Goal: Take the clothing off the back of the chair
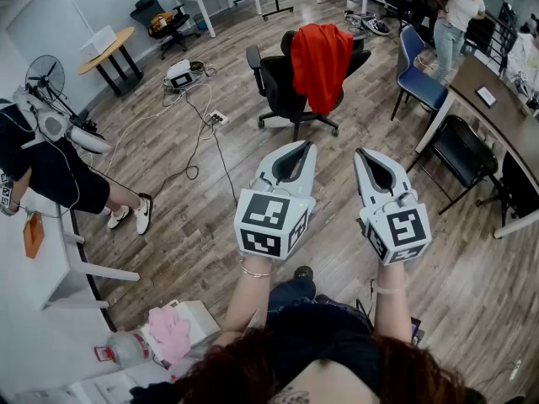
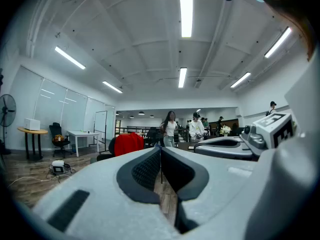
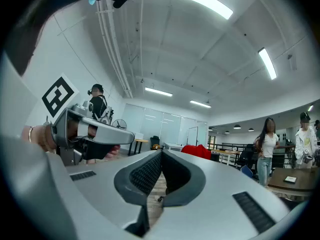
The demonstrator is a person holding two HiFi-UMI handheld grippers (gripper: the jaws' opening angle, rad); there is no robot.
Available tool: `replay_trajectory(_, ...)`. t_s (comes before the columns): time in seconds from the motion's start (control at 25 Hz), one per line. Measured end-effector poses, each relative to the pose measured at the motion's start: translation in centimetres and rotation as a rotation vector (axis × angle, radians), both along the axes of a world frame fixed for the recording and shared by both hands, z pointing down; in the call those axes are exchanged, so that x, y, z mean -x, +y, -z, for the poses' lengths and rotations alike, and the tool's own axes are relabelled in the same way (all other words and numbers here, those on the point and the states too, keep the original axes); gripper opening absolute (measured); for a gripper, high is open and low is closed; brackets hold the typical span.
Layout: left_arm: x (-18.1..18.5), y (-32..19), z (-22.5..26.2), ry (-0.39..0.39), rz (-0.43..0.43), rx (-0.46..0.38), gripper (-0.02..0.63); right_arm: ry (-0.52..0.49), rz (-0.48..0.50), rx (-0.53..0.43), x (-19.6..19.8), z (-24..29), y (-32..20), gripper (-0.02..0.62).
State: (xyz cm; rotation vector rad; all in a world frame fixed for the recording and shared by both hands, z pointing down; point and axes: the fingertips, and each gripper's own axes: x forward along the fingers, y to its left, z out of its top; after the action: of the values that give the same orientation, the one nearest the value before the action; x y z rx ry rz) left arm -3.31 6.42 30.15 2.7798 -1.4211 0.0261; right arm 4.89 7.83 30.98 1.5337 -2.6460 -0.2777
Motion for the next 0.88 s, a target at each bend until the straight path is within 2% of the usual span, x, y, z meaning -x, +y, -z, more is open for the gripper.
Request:
replay_trajectory(0.48, 1.3, -5.1, -0.3, 0.024, -0.048, 0.001, 0.018, -0.045, -0.027, 0.002, 1.7, 0.0, -5.3, -0.012)
replay_trajectory(0.88, 2.4, -7.5, -0.5, 0.041, -0.072, 0.015, 0.018, -0.075, -0.045, 0.009, 2.7, 0.0, -7.3, -0.012)
